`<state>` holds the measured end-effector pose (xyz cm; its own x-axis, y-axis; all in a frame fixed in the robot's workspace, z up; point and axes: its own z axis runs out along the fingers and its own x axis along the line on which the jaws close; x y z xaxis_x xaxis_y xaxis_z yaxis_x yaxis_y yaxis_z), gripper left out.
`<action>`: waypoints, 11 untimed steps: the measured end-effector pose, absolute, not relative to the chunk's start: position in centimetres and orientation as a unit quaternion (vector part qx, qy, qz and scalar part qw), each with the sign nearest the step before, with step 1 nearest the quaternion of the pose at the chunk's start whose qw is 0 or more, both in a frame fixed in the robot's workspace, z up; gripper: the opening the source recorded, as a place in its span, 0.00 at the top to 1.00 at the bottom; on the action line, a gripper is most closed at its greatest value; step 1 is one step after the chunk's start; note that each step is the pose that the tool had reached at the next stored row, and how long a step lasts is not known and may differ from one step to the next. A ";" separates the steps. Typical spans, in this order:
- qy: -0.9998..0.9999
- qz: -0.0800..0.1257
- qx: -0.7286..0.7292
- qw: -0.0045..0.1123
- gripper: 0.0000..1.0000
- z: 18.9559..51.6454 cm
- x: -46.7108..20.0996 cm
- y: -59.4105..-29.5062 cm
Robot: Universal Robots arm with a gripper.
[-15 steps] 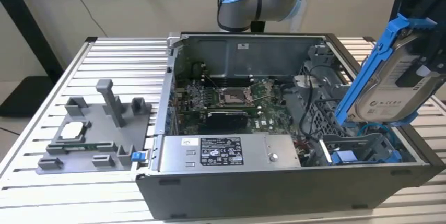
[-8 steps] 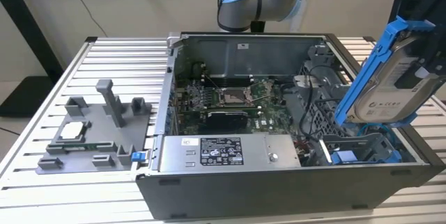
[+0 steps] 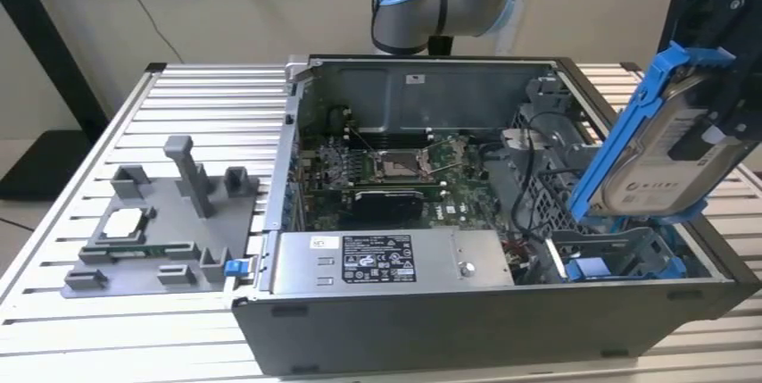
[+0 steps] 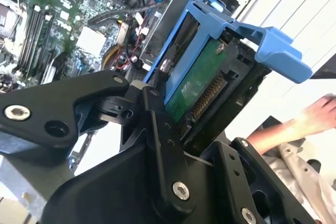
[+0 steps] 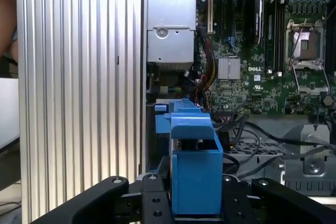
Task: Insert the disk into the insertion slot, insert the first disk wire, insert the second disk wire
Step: 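Insert the disk into the insertion slot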
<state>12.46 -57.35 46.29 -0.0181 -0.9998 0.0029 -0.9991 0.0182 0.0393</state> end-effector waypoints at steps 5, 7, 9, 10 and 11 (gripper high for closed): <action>-0.713 -0.013 0.701 0.015 0.00 45.4 12.6 -57.3; -0.713 -0.013 0.701 0.015 0.00 45.0 12.7 -57.3; -0.713 -0.013 0.700 0.015 0.00 44.7 12.7 -57.3; -0.713 -0.013 0.700 0.015 0.00 44.5 12.7 -57.3; -0.713 -0.013 0.701 0.015 0.00 44.4 12.7 -57.3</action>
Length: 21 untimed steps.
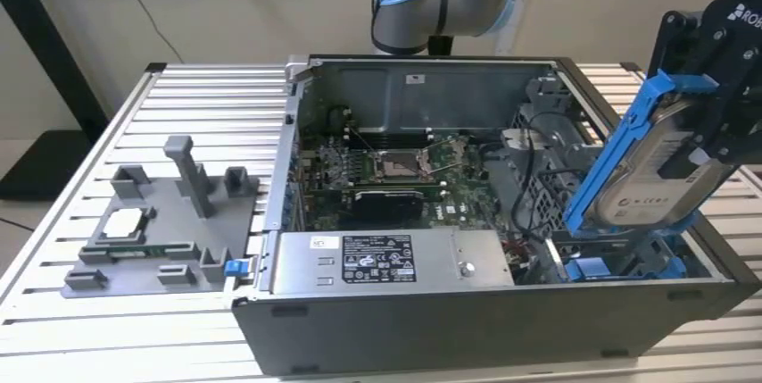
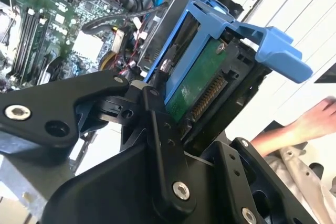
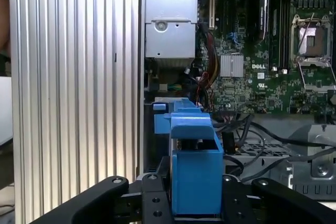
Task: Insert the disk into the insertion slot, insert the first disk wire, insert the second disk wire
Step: 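Insert the disk into the insertion slot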
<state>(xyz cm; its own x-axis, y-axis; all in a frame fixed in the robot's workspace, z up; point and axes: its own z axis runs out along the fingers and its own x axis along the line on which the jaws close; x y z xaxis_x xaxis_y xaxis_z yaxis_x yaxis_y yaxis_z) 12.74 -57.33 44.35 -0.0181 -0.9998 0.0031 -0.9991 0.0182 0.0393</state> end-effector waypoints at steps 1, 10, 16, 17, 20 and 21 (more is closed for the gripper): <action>-0.713 -0.013 0.700 0.015 0.00 44.2 12.7 -57.3; -0.713 -0.013 0.701 0.015 0.00 42.6 13.1 -57.2; -0.713 -0.013 0.701 0.015 0.00 41.5 13.1 -57.2; -0.713 -0.013 0.701 0.015 0.00 41.3 13.1 -57.2; -0.713 -0.013 0.701 0.015 0.00 41.0 13.2 -57.2; -0.713 -0.014 0.701 0.014 0.00 40.9 13.2 -57.2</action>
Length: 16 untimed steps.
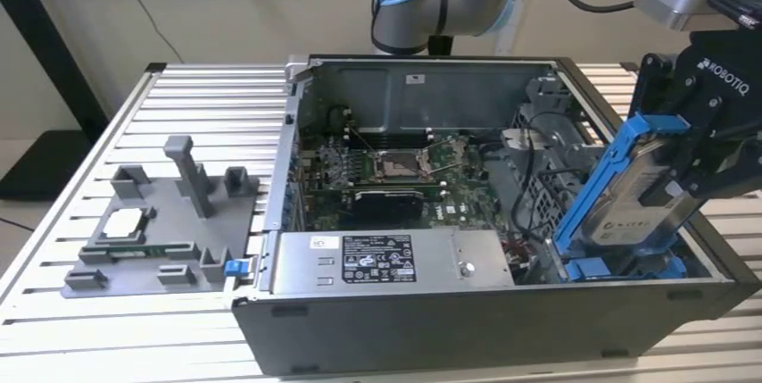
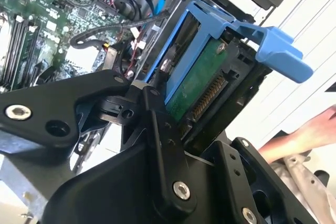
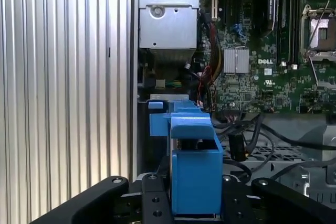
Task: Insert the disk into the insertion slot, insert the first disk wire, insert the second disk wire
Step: 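Insert the disk into the insertion slot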
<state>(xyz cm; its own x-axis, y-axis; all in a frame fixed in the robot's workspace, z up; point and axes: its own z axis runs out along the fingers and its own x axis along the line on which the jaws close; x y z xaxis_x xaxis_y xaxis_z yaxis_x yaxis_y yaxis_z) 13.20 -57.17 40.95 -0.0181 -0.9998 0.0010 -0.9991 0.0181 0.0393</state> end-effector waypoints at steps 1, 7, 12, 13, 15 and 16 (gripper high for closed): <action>-0.713 -0.014 0.701 0.014 0.00 40.9 13.2 -57.2; -0.713 -0.016 0.701 0.012 0.00 40.6 13.4 -57.1; -0.713 -0.016 0.701 0.012 0.00 40.2 13.6 -57.0; -0.713 -0.016 0.701 0.012 0.00 40.1 13.6 -57.0; -0.713 -0.017 0.701 0.011 0.00 39.9 13.6 -56.9; -0.713 -0.017 0.701 0.011 0.00 39.8 13.6 -56.8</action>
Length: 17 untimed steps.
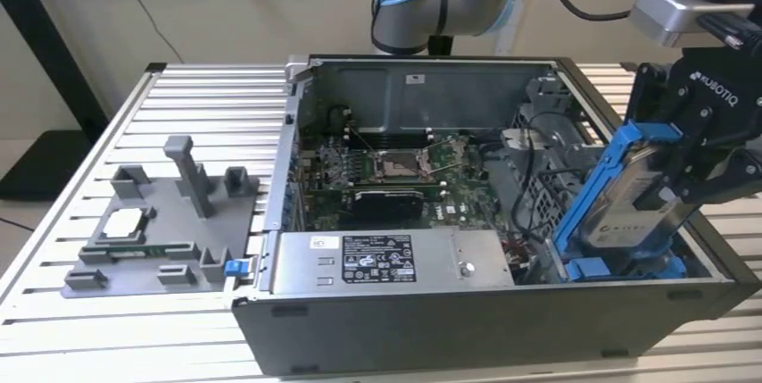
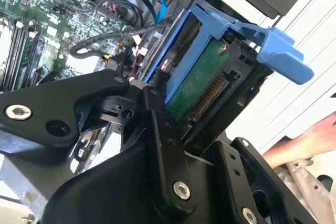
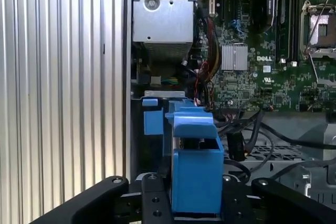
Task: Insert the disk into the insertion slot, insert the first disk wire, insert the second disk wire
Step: 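Insert the disk into the insertion slot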
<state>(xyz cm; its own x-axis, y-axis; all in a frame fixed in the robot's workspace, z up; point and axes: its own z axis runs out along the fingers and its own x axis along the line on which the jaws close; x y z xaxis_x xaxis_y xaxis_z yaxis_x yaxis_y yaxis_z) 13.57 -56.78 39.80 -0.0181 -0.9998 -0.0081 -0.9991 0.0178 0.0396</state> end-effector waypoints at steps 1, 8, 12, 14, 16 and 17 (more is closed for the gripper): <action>-0.713 -0.017 0.701 0.011 0.00 39.6 13.6 -56.7; -0.713 -0.017 0.701 0.011 0.00 38.8 13.6 -56.6; -0.713 -0.017 0.701 0.011 0.00 38.8 13.6 -56.6; -0.713 -0.017 0.701 0.011 0.00 38.9 13.5 -56.5; -0.713 -0.018 0.701 0.010 0.00 39.0 13.3 -56.4; -0.713 -0.018 0.701 0.010 0.00 39.2 13.2 -56.4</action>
